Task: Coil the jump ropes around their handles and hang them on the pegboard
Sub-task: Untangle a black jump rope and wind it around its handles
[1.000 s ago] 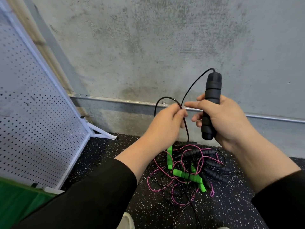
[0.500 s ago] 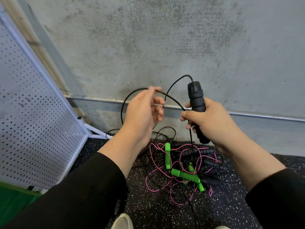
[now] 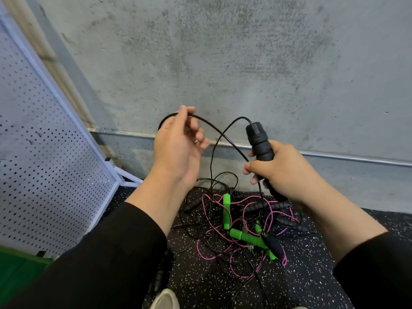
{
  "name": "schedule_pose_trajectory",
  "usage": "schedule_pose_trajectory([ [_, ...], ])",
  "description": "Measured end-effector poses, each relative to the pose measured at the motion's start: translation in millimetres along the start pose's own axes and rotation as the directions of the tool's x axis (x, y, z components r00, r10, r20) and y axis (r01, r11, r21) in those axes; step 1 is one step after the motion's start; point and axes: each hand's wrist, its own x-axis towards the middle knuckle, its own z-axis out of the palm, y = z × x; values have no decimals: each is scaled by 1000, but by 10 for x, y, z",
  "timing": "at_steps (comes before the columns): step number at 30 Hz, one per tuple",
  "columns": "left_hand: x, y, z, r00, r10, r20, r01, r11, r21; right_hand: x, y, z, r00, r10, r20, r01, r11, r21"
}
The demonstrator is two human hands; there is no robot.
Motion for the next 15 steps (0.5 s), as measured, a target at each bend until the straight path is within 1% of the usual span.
schedule_pose_trajectory([
  [2,-17,-23,-6,996,-77,39,75,996,57,6,-19,6,1000,-8,-24,10,999,44],
  [5,-135,-173,49,968,-217,125,186,957,221,-3,-64,29,998,-33,-54,38,995,96],
  [7,-211,-277,88,955,-258,147,200,925,323,-14,-87,48,996,-55,-66,60,995,80],
  [9,-235,-310,116,961,-241,137,175,910,375,-11,-87,59,996,-64,-64,68,996,61],
  [10,-223,-297,124,967,-212,139,152,923,354,-3,-72,59,997,-58,-56,61,997,52],
  [11,-198,-265,131,974,-175,146,126,947,295,3,-56,52,998,-45,-39,46,998,35],
  [13,-130,-136,128,986,-87,143,71,991,113,9,-14,29,1000,-9,8,9,1000,-14],
  [15,-52,5,89,995,-24,101,25,1000,-17,6,11,18,1000,13,27,-13,1000,-4],
])
